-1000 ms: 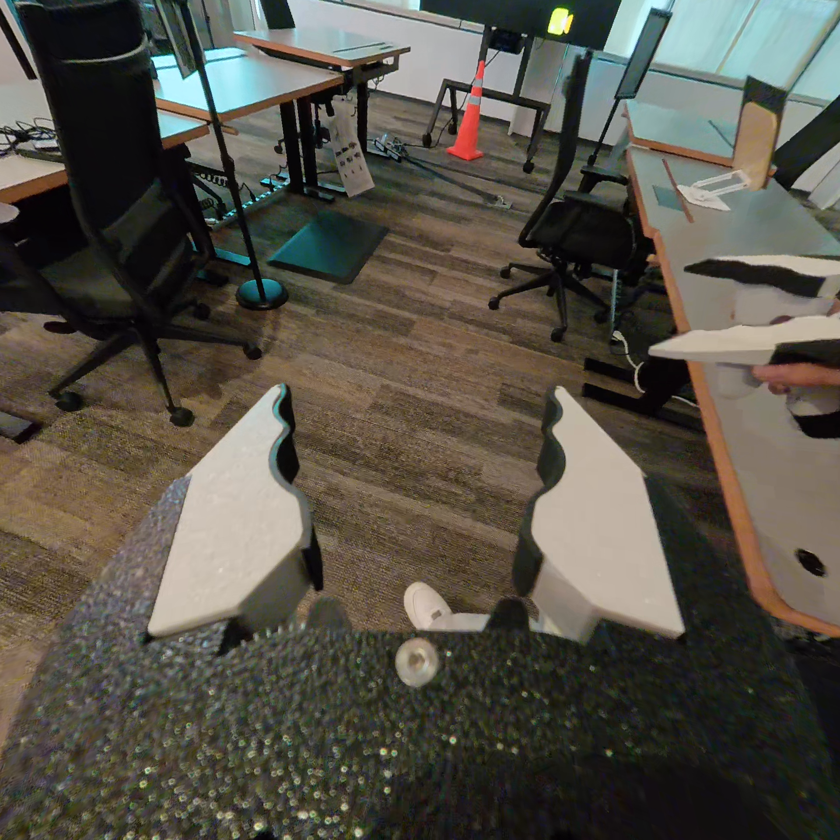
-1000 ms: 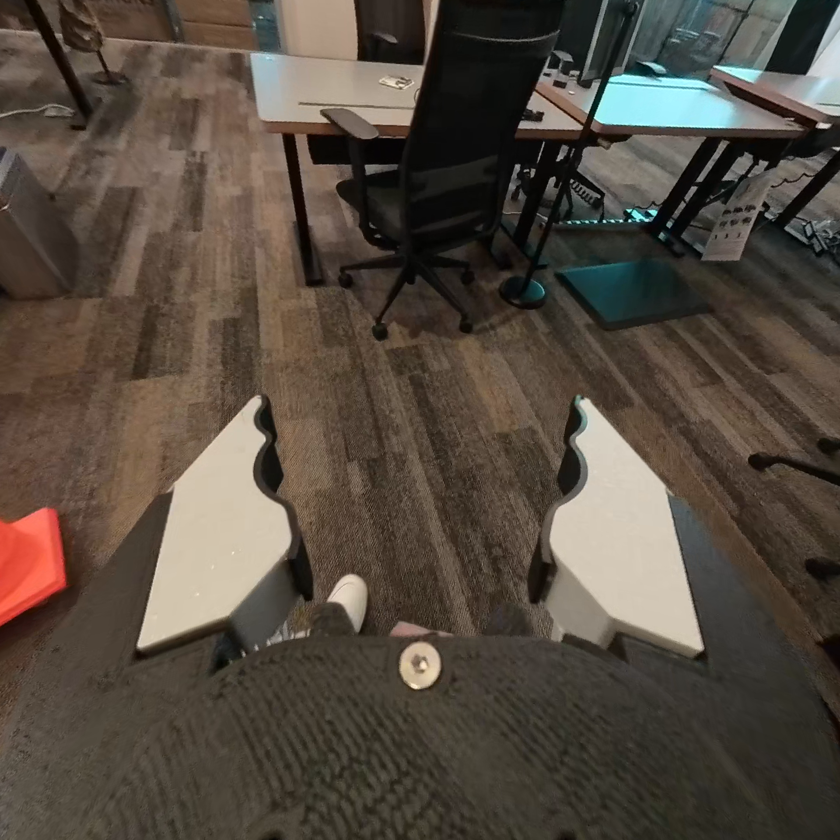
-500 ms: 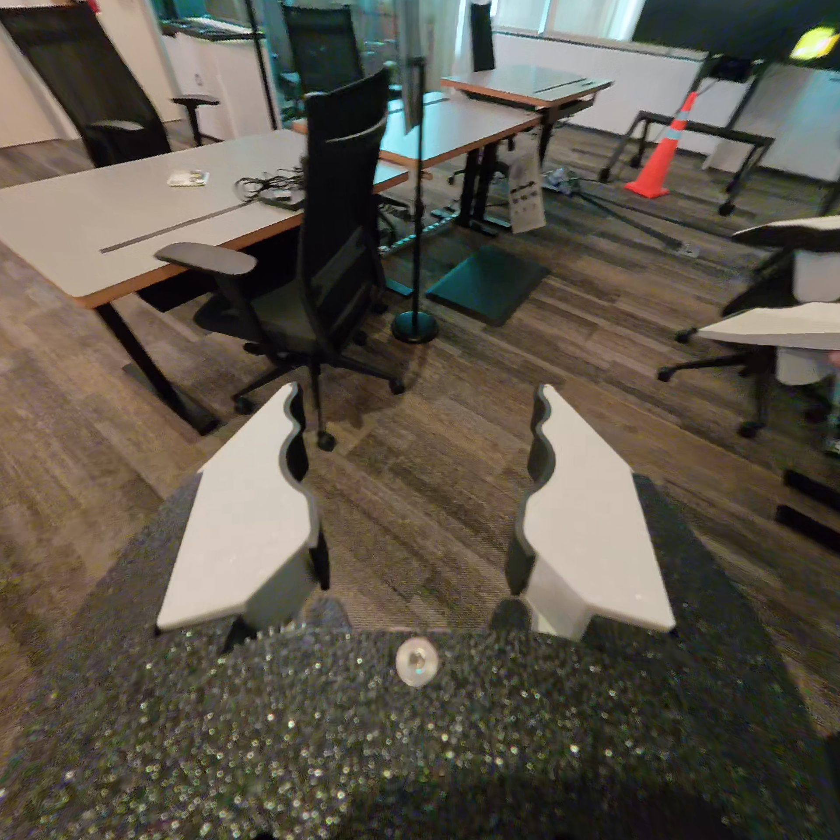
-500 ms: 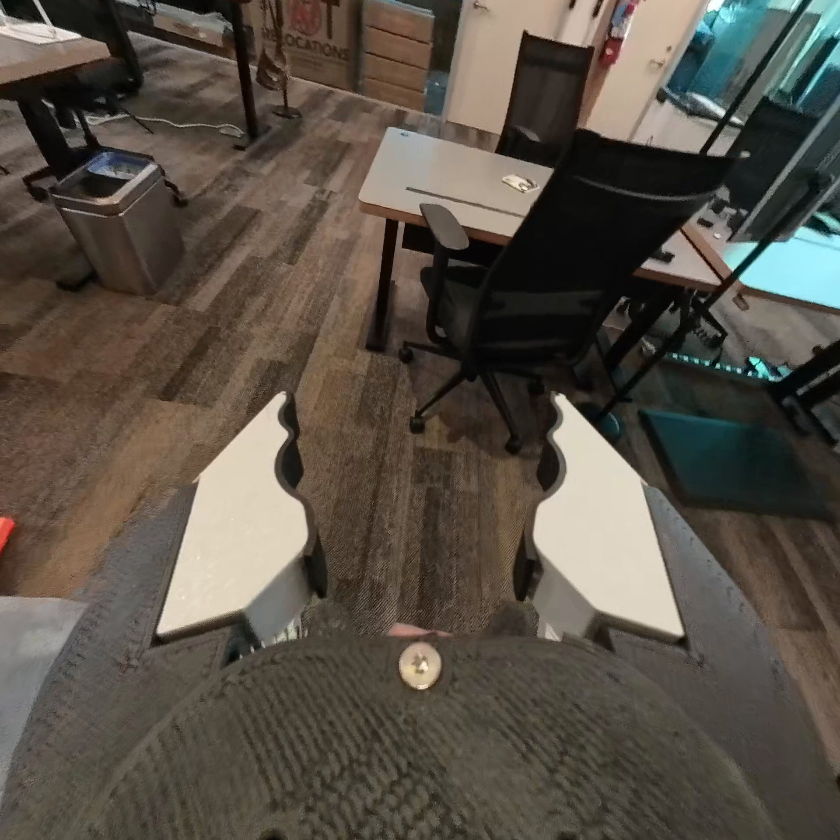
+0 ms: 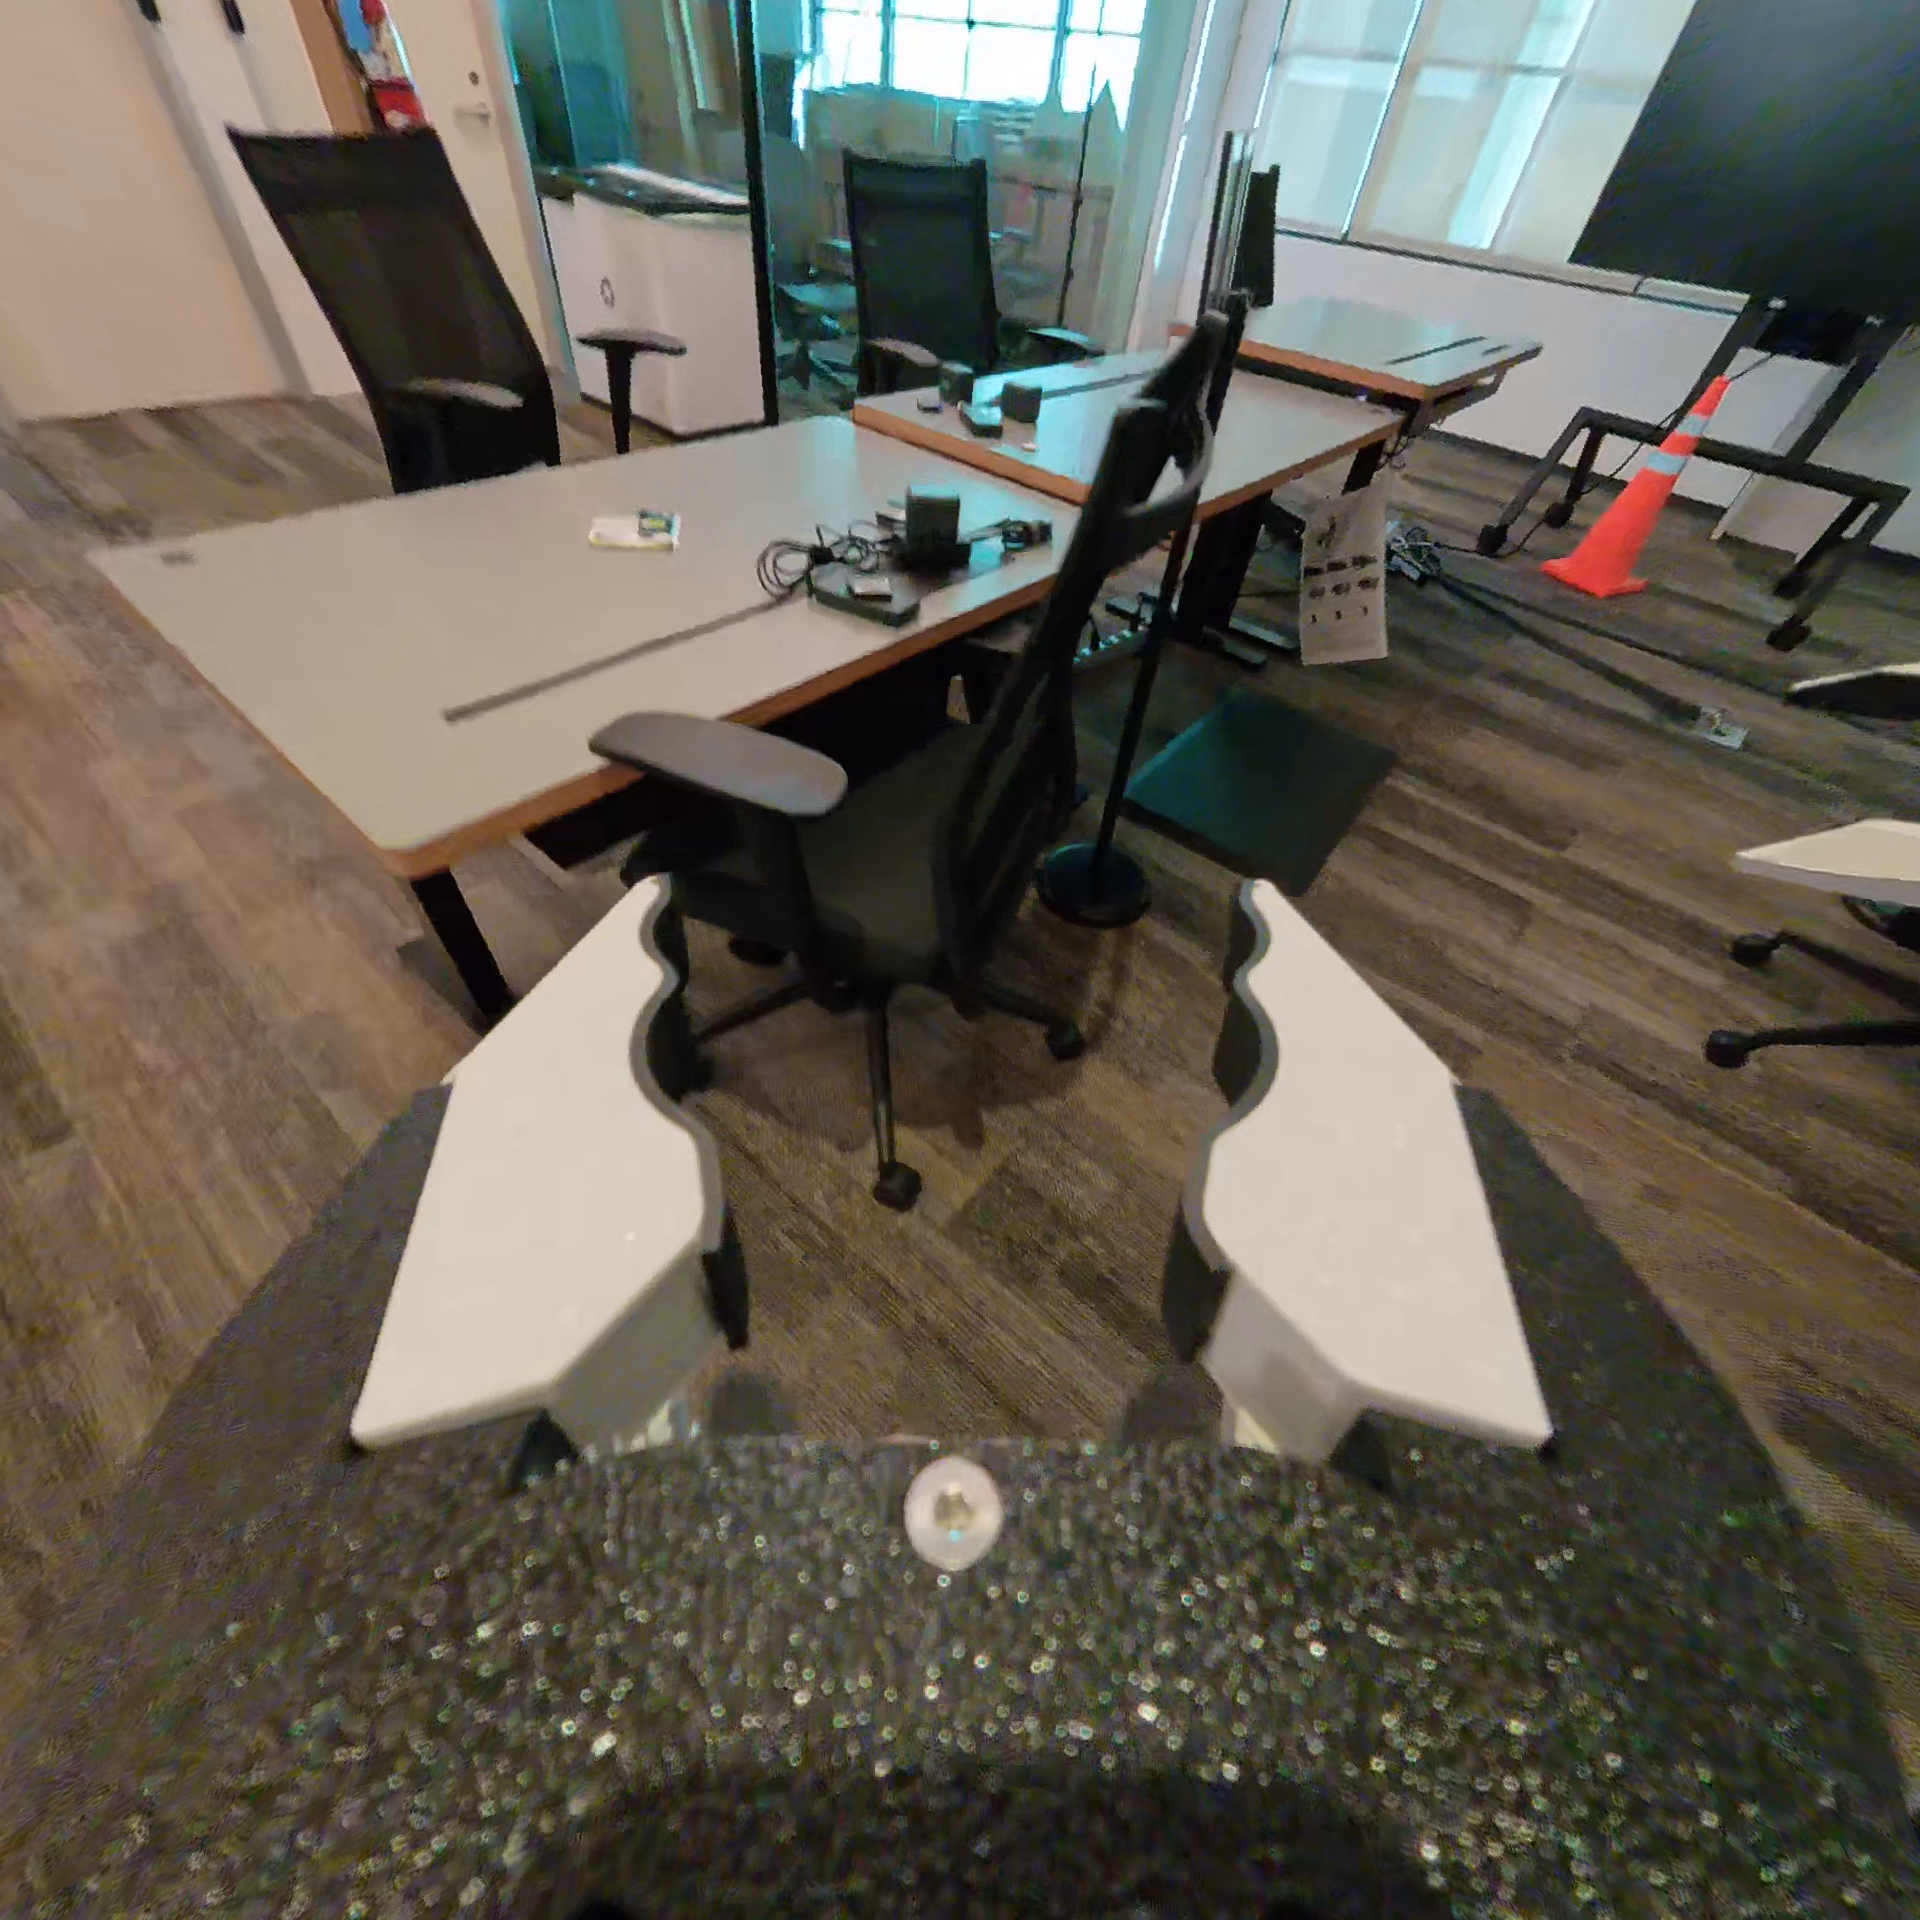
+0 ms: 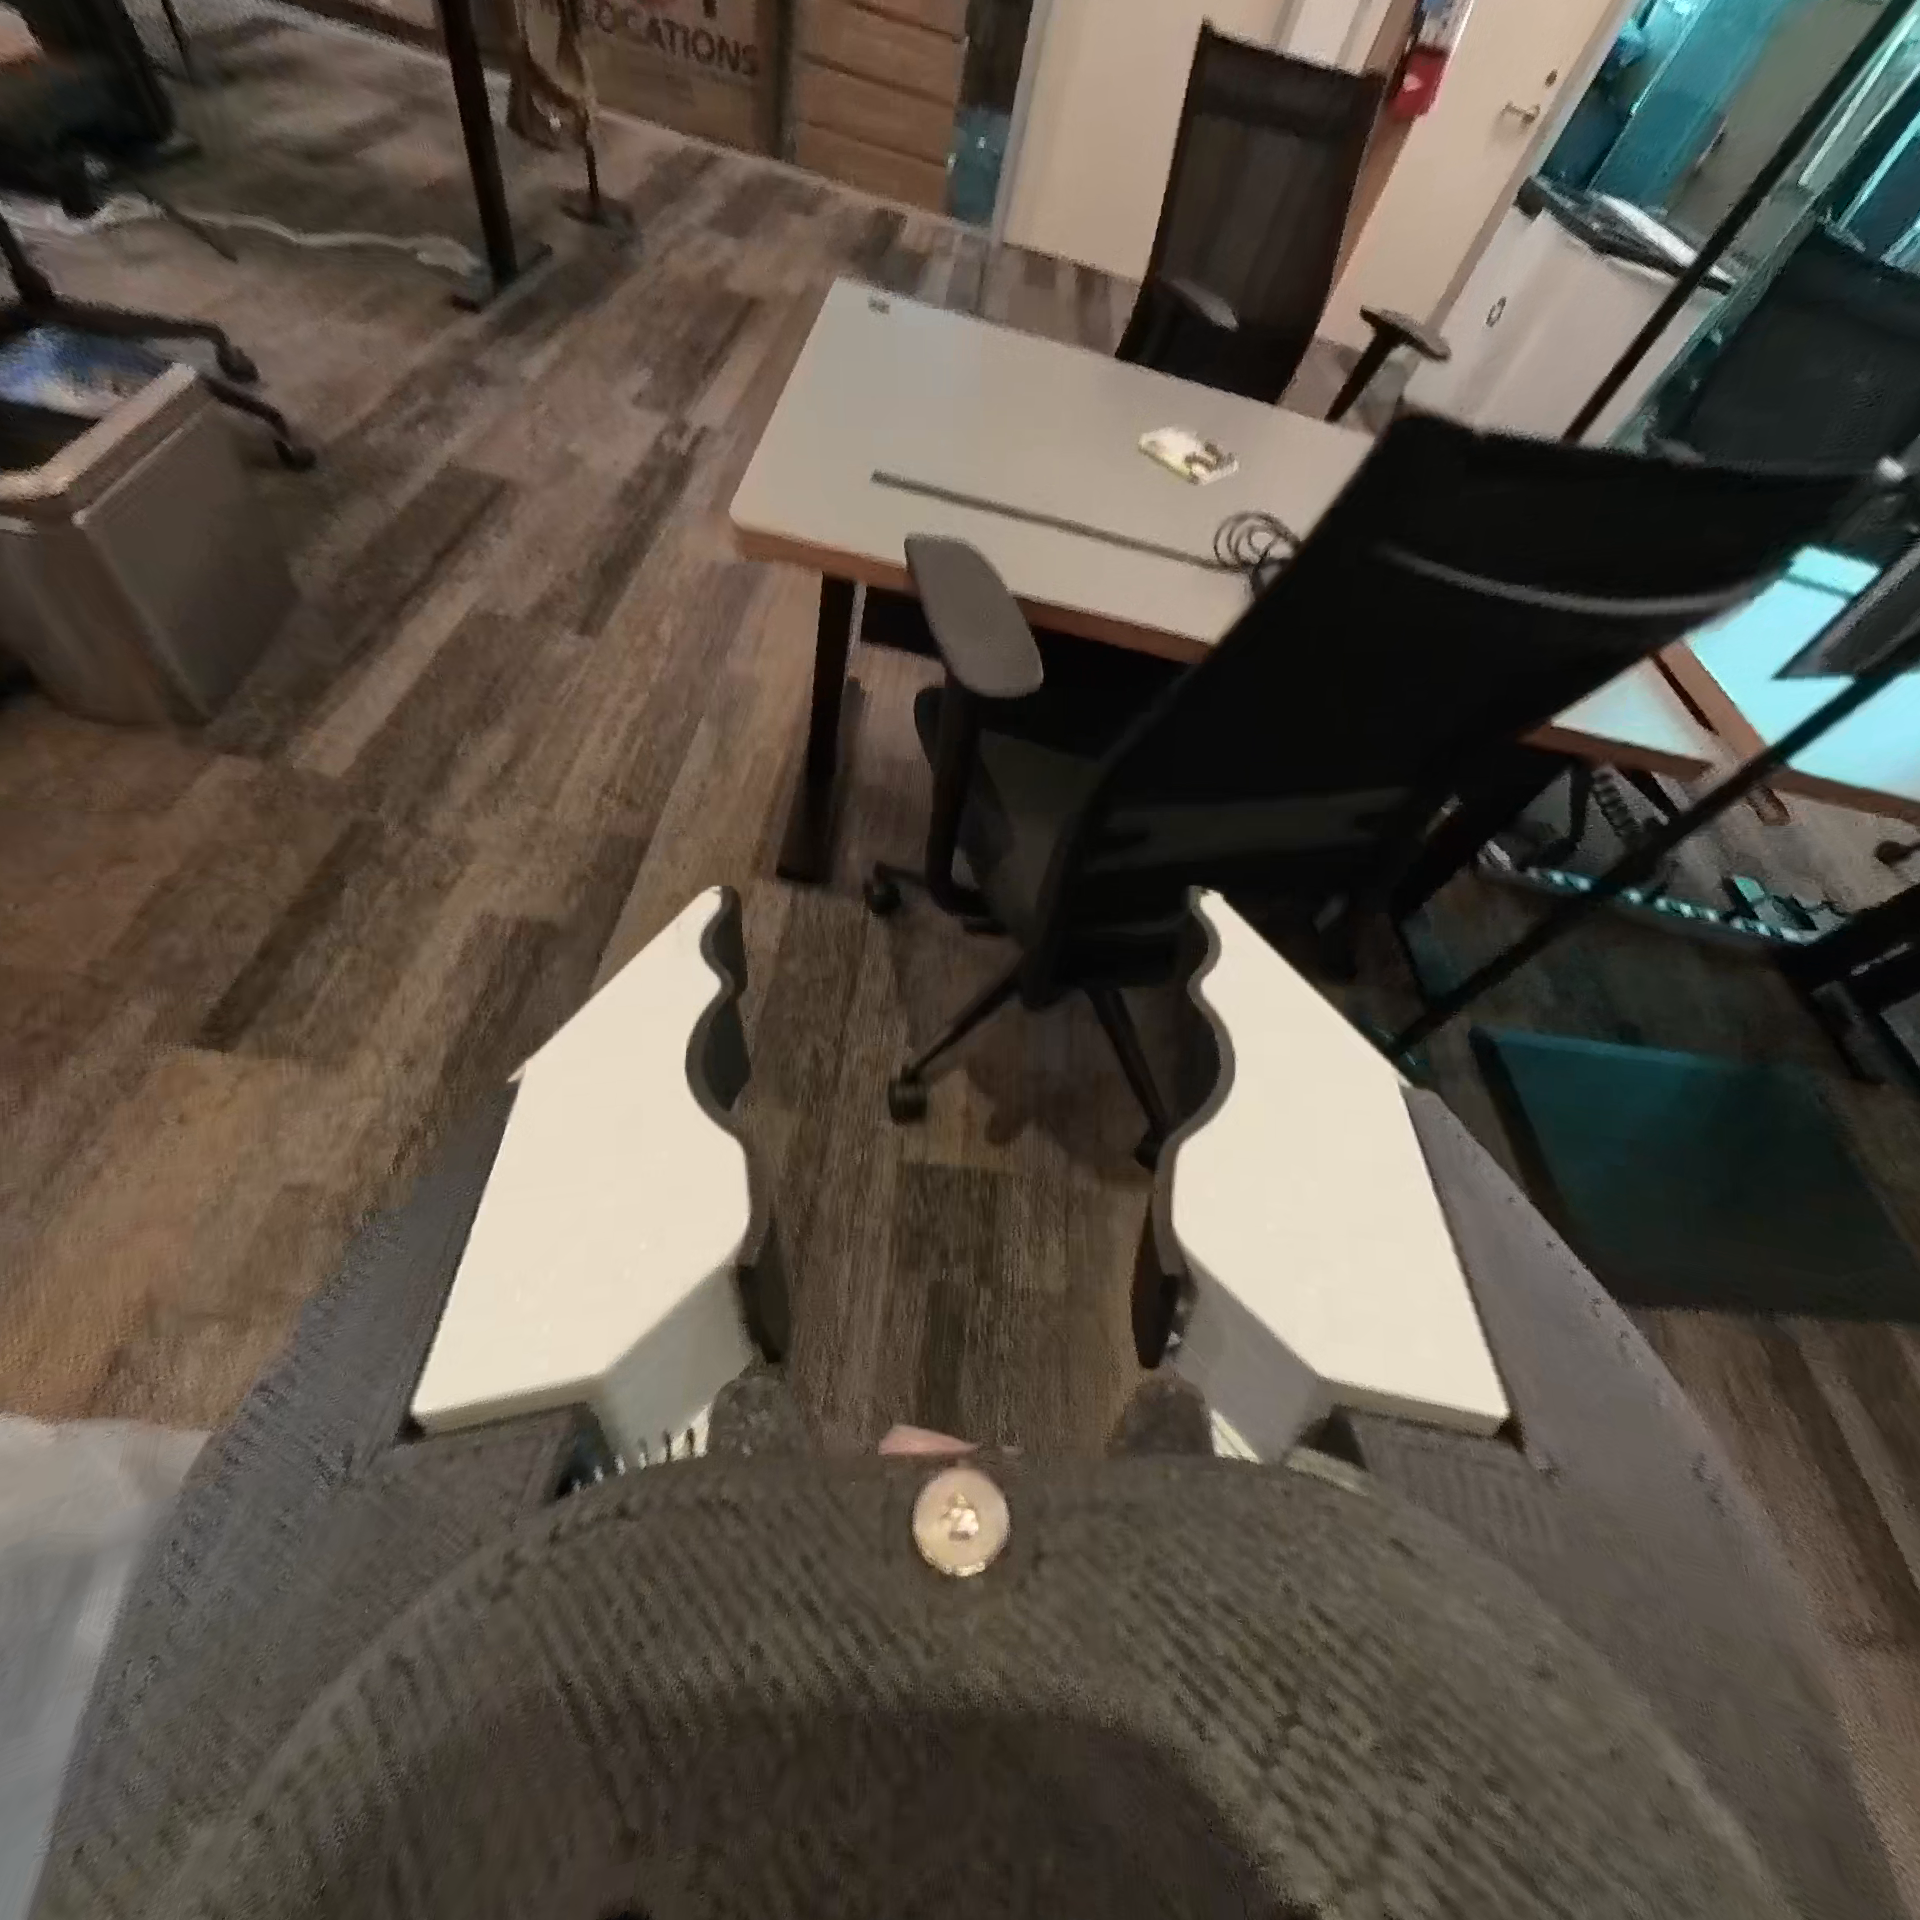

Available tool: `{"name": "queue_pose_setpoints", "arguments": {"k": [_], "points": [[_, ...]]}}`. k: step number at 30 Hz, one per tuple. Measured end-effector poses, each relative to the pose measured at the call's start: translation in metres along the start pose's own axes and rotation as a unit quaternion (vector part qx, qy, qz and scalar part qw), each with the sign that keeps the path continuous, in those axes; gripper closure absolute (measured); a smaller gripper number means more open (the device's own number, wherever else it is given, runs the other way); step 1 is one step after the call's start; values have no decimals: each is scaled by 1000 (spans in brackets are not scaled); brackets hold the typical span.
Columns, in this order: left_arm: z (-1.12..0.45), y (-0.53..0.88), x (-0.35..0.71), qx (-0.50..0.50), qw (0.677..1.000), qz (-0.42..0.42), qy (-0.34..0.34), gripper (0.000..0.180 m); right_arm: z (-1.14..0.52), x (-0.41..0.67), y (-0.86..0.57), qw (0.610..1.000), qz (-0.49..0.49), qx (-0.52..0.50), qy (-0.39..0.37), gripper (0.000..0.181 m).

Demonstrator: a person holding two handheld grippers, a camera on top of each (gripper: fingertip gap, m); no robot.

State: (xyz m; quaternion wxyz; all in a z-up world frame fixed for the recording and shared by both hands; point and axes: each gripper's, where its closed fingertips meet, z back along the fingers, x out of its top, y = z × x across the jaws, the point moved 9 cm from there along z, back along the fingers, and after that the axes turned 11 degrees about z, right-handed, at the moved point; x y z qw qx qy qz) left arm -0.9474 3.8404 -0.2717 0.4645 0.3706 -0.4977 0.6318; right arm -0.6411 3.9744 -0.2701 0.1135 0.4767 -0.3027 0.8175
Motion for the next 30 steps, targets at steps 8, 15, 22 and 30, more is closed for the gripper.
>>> {"name": "queue_pose_setpoints", "arguments": {"k": [8,15,22,30], "points": [[-78,106,77,11,1000,-17,-6,80,-168,89,14,996,14,74,-51,88],[-124,194,99,55,998,-15,-1,78,-303,124,22,987,40,144,-62,87],[-186,306,139,134,991,-3,-8,75,-480,177,12,974,48,199,-96,87],[-236,422,212,216,976,8,-27,73,-650,279,6,952,66,268,-133,85]]}}
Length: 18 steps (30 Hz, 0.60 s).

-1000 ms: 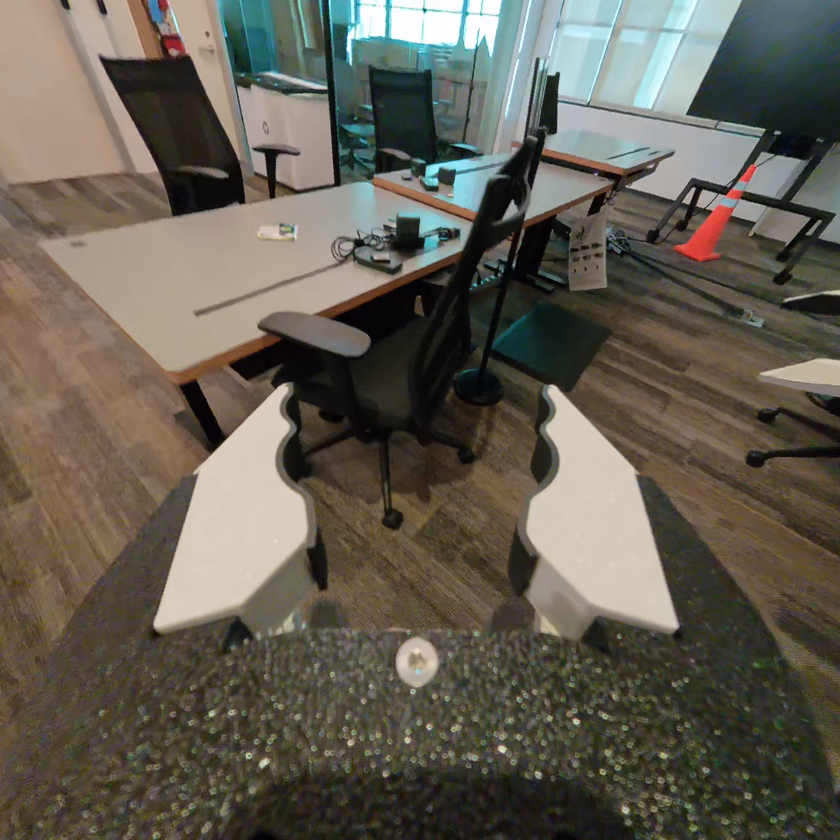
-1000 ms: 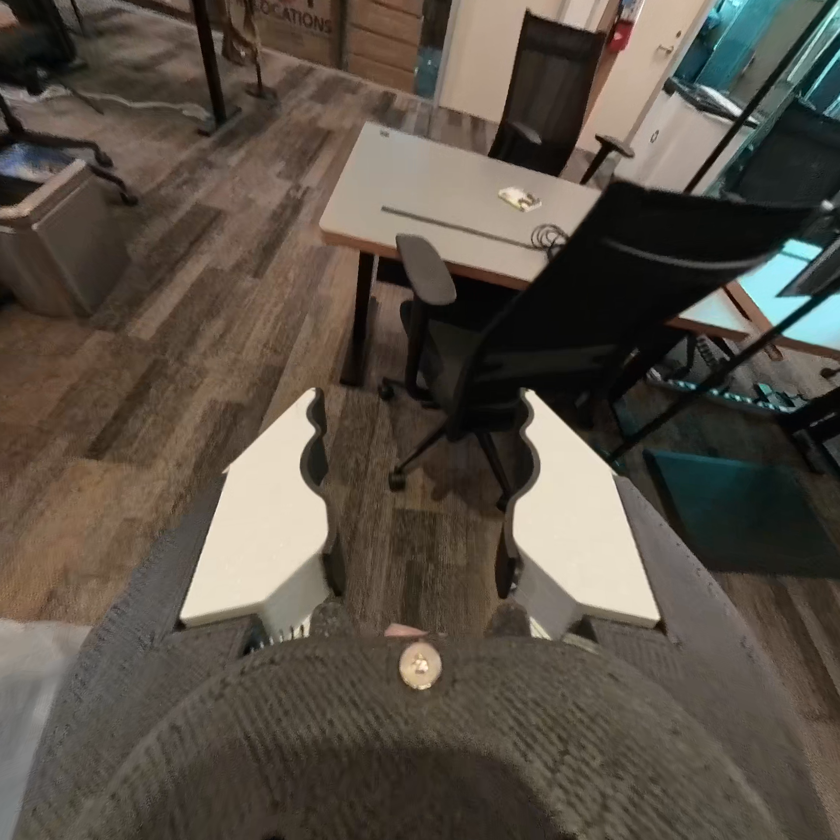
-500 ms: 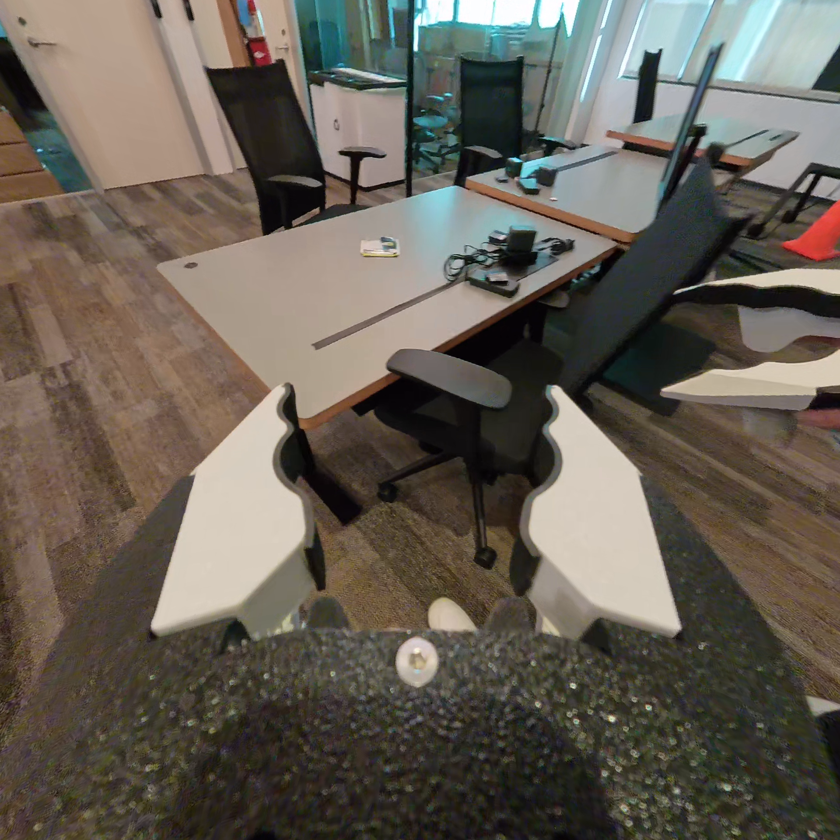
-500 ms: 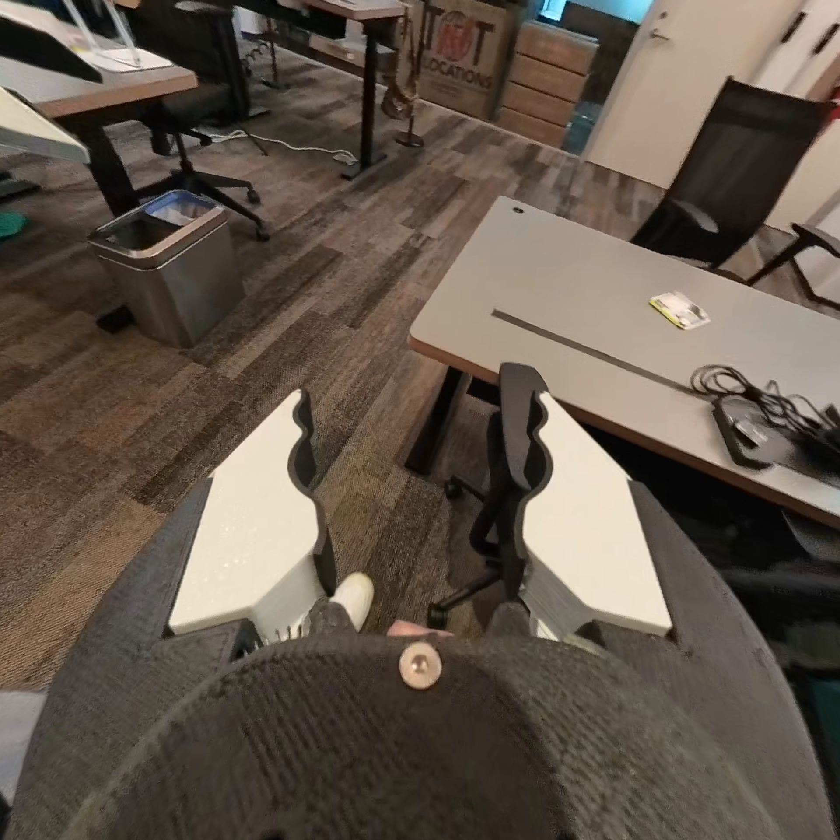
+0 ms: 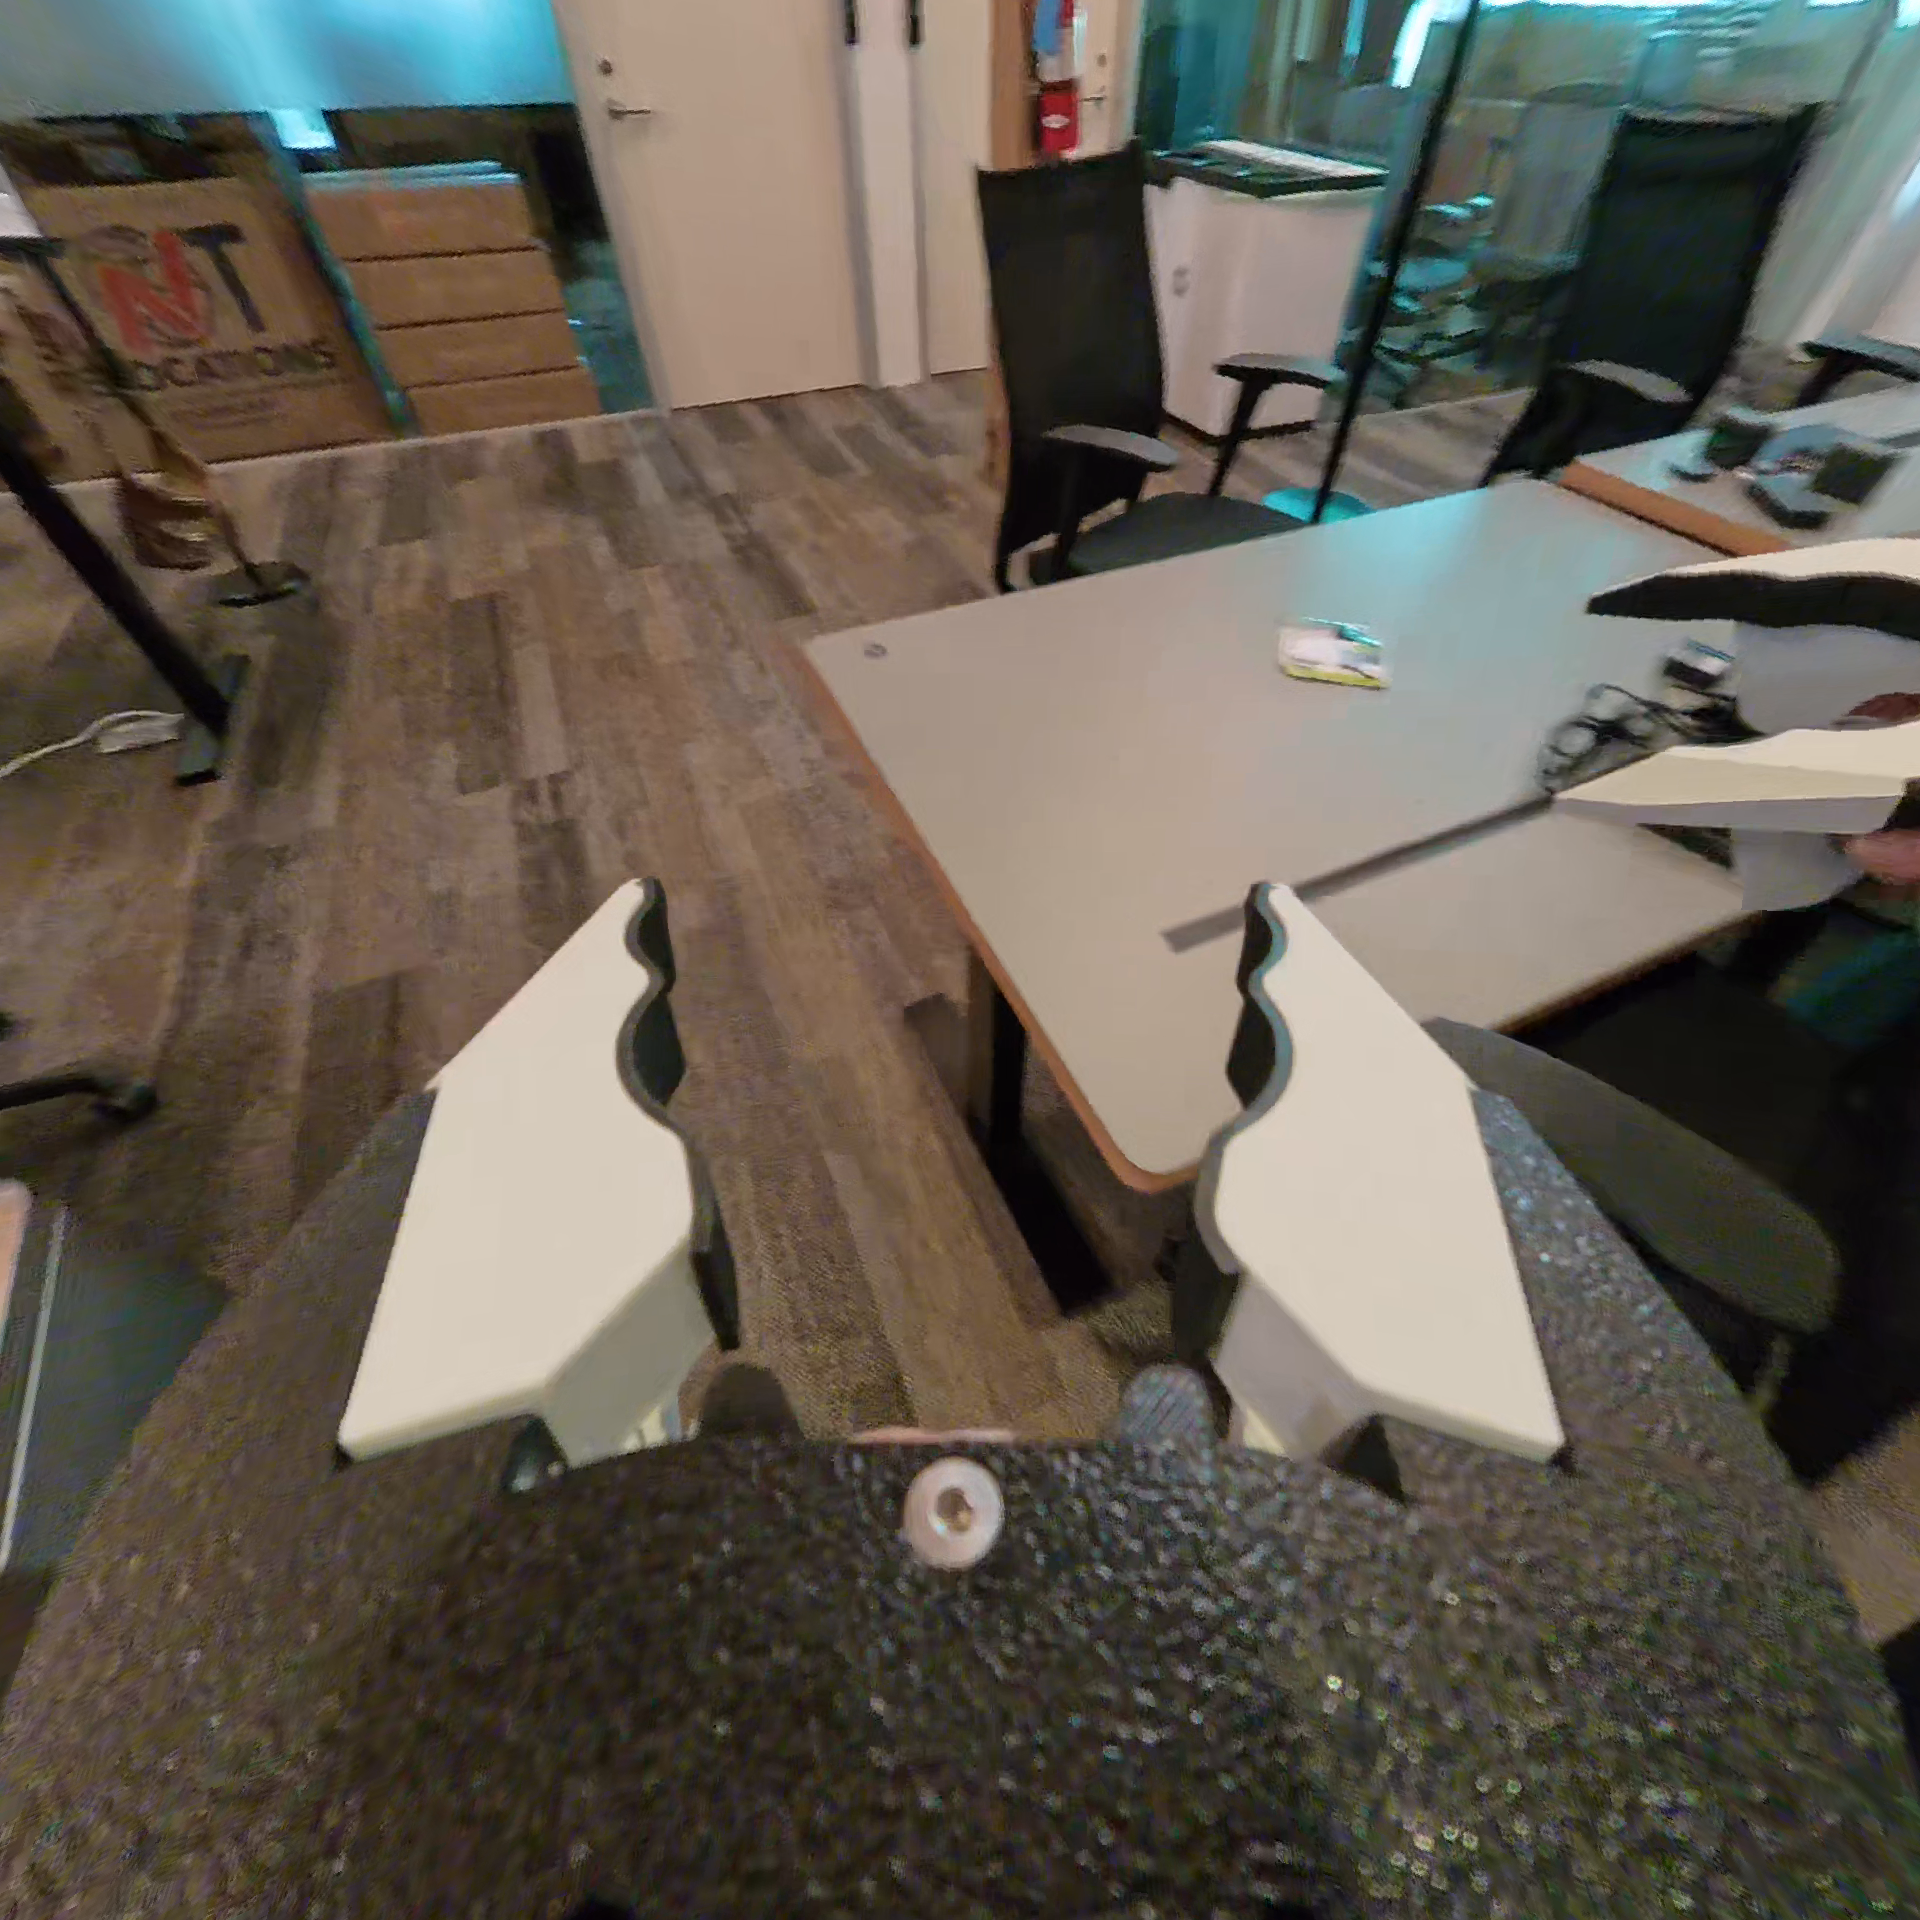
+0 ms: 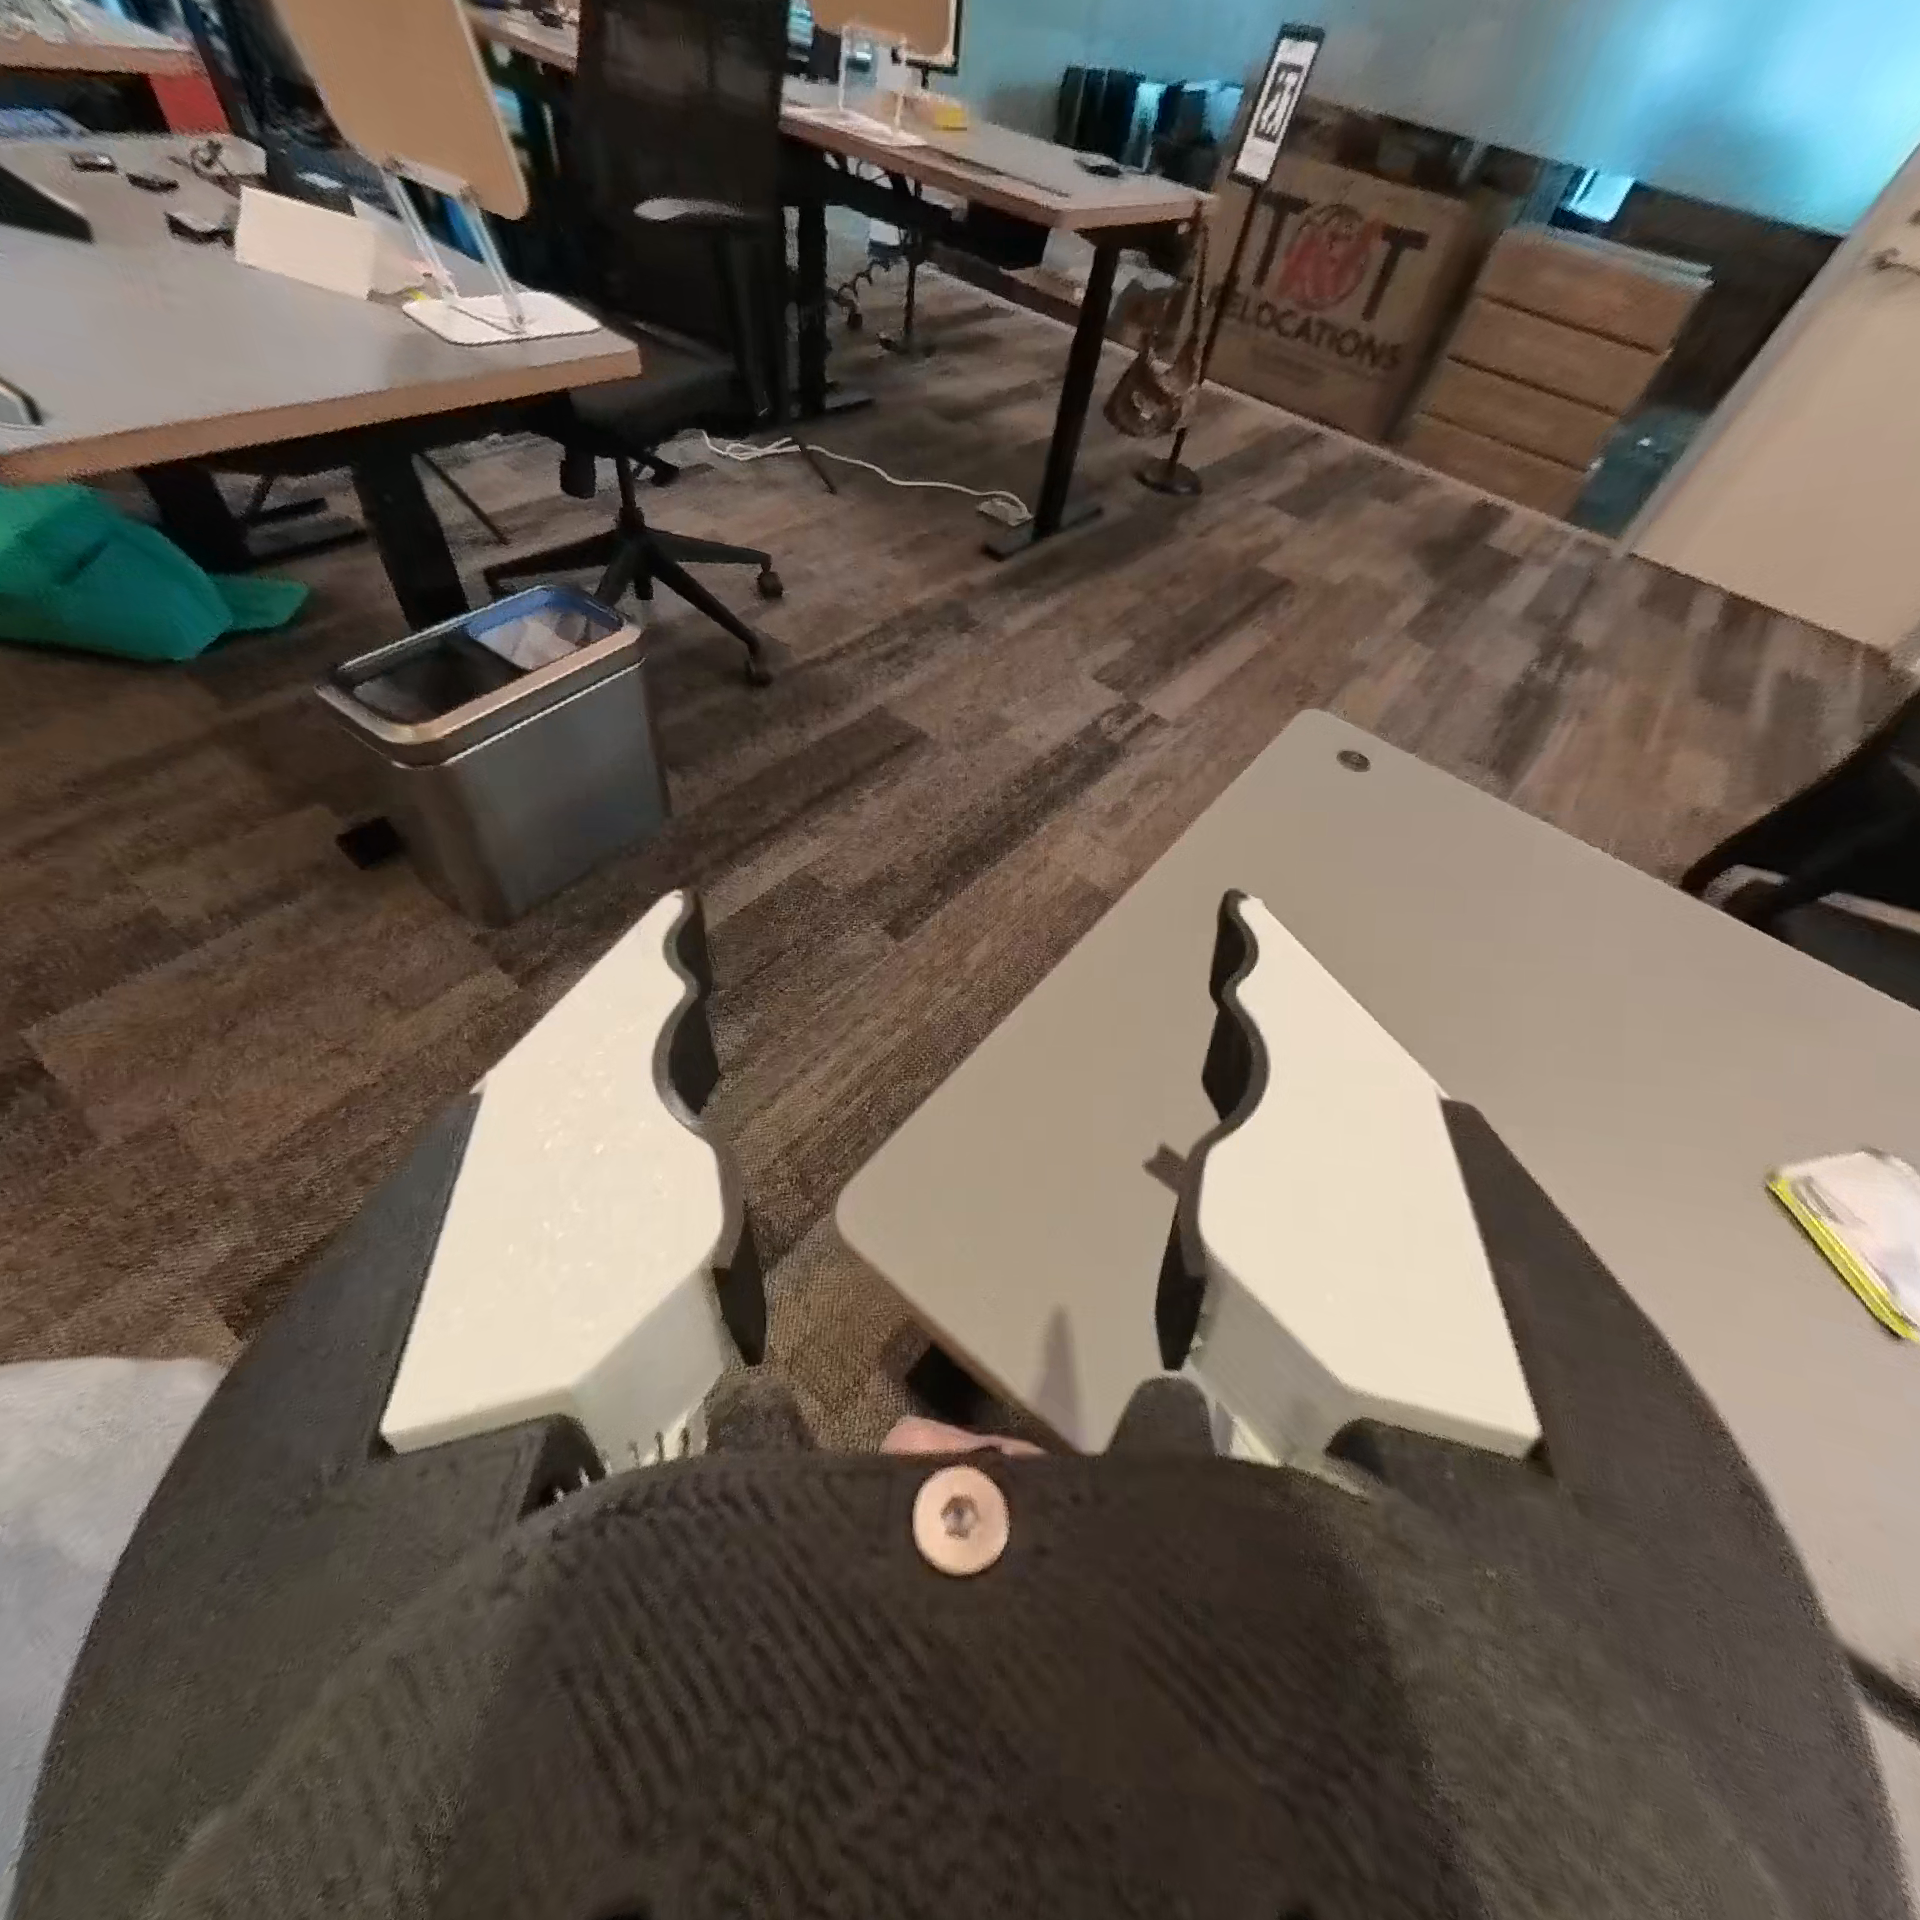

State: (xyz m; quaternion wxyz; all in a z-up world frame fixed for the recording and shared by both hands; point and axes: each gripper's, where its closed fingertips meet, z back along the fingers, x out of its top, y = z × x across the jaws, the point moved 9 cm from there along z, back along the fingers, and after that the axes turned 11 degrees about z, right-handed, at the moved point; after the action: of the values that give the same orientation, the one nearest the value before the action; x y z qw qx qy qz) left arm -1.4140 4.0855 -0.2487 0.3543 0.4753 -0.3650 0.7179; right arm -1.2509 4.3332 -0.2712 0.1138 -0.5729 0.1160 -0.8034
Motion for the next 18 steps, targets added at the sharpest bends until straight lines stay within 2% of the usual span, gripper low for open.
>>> {"name": "queue_pose_setpoints", "arguments": {"k": [4,8,14,18], "points": [[-35,45,25,37,998,21,-36,73,-71,19,-29,999,-10,20,-32,87],[-80,101,33,51,998,27,-27,73,-152,21,-52,999,-2,36,-2,83],[-180,210,65,17,999,28,-18,73,-251,35,-111,999,-1,-37,16,83],[-250,286,110,3,999,45,-16,73,-325,49,-142,995,-52,-75,32,77]]}}
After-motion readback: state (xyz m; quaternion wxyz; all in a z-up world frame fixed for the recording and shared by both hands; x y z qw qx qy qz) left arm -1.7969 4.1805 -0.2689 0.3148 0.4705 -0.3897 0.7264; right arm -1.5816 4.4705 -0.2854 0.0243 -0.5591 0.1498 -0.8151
